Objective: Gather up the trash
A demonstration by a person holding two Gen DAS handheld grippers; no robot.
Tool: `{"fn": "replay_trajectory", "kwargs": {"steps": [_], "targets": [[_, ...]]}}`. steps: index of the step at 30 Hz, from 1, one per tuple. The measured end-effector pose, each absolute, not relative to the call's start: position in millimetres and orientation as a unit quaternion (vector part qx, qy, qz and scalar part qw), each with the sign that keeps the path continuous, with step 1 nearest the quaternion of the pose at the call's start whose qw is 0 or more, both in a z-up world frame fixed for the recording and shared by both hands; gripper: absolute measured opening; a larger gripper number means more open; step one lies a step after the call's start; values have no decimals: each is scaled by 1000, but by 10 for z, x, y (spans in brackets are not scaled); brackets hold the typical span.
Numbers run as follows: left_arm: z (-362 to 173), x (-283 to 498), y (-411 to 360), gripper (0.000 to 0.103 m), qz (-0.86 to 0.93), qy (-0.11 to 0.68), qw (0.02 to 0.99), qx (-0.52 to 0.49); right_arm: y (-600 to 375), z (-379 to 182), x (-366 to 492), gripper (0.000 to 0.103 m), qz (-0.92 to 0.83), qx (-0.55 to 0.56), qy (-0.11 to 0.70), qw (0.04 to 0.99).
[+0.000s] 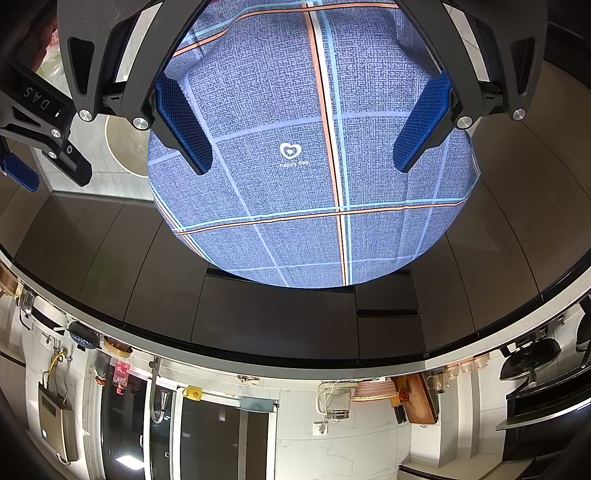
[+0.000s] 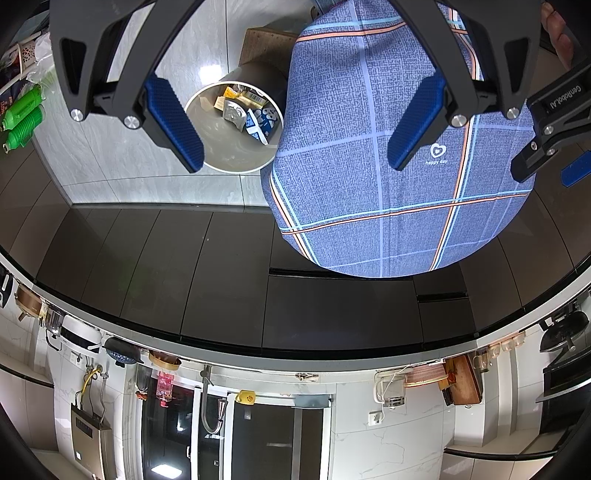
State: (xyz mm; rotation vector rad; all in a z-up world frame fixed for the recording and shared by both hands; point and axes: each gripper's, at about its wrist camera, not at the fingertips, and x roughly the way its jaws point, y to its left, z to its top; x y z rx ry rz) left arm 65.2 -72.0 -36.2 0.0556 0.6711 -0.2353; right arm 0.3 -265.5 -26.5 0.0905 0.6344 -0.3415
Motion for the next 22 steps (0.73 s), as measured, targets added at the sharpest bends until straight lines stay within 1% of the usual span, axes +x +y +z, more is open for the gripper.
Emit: {"fn": "replay_trajectory", "kwargs": {"steps": [22], "targets": [[-376,647,-738,95,-120,328,937,31,-2665,-312,-20,100,-167,45,311,935]]}}
